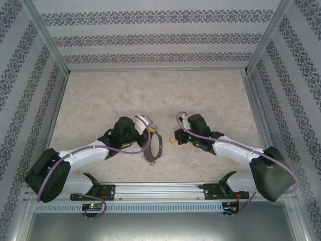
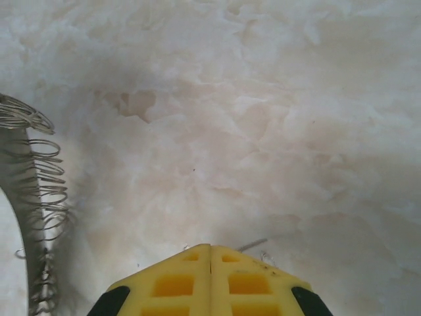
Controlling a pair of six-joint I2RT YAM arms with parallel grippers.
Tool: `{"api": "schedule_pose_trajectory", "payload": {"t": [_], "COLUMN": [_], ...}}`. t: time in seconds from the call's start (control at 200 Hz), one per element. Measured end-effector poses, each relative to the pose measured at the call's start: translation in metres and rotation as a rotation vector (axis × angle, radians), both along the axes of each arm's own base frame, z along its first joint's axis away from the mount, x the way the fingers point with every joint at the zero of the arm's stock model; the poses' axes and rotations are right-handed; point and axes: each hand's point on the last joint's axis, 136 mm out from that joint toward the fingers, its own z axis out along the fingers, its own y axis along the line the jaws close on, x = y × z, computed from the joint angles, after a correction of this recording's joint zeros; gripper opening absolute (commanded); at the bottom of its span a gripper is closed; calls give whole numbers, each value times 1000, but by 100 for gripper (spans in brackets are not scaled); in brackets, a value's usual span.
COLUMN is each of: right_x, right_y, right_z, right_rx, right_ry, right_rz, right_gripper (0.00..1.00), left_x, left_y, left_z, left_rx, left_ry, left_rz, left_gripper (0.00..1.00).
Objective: Put the keys on the keyring
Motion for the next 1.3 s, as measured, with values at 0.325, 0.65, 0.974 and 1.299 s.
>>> {"api": "schedule_pose_trajectory", "payload": {"t": [0.325,0.65,0.974,1.299], "right_x": [-10,-19,-20,-11], "right_y": [2,10,13,21], "right_z": [26,47,52,70], "right_rx": [179,267,264,266], "right_ry": [-41,-70,-99,-151], "right_rz": [78,185,222,265], "right_gripper": [0,0,0,0], "left_x": [0,3,0,-1], "left_y": [-19,-36,-44,-57], "left_z": [1,8,2,0], "left_rx": [-26,-55,-50,-37], "left_ry": [40,58,94,111], "left_rz": [-83,-152,-192,-234], "left_gripper": [0,0,0,0]}}
